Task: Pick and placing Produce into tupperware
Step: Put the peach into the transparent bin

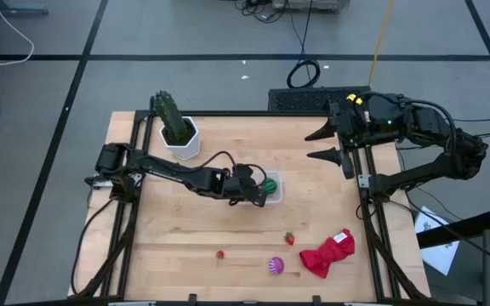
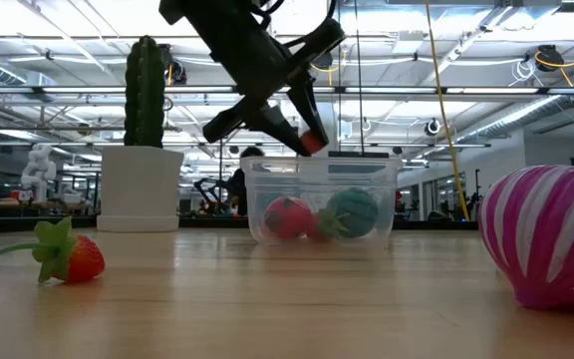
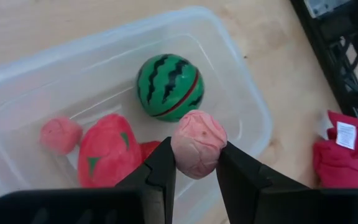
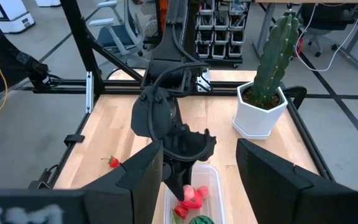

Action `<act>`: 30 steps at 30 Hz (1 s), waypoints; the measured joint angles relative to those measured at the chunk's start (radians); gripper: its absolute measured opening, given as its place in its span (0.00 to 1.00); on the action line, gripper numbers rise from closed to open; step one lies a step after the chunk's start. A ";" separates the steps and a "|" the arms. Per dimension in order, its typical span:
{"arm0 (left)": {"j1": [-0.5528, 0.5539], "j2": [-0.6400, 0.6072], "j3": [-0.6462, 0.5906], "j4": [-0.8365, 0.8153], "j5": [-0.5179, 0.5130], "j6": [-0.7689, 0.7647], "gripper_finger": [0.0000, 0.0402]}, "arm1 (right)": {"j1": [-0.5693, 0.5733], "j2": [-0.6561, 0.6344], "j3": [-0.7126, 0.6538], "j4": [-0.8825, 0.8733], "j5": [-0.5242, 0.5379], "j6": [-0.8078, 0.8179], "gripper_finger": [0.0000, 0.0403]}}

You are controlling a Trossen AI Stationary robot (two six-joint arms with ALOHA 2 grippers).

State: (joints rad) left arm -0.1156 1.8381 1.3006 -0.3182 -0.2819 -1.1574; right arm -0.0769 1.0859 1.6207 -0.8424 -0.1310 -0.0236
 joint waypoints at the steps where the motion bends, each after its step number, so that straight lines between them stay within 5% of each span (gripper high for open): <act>1: 0.001 0.000 0.000 -0.008 -0.007 -0.004 0.23 | 0.000 0.000 0.000 0.000 0.000 0.000 0.49; 30: 0.026 0.010 0.000 -0.021 -0.003 -0.051 0.23 | 0.000 0.000 0.000 -0.042 0.000 0.000 0.49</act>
State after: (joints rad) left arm -0.0895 1.8483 1.3006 -0.3391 -0.2853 -1.2079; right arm -0.0769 1.0859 1.6207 -0.8848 -0.1311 -0.0236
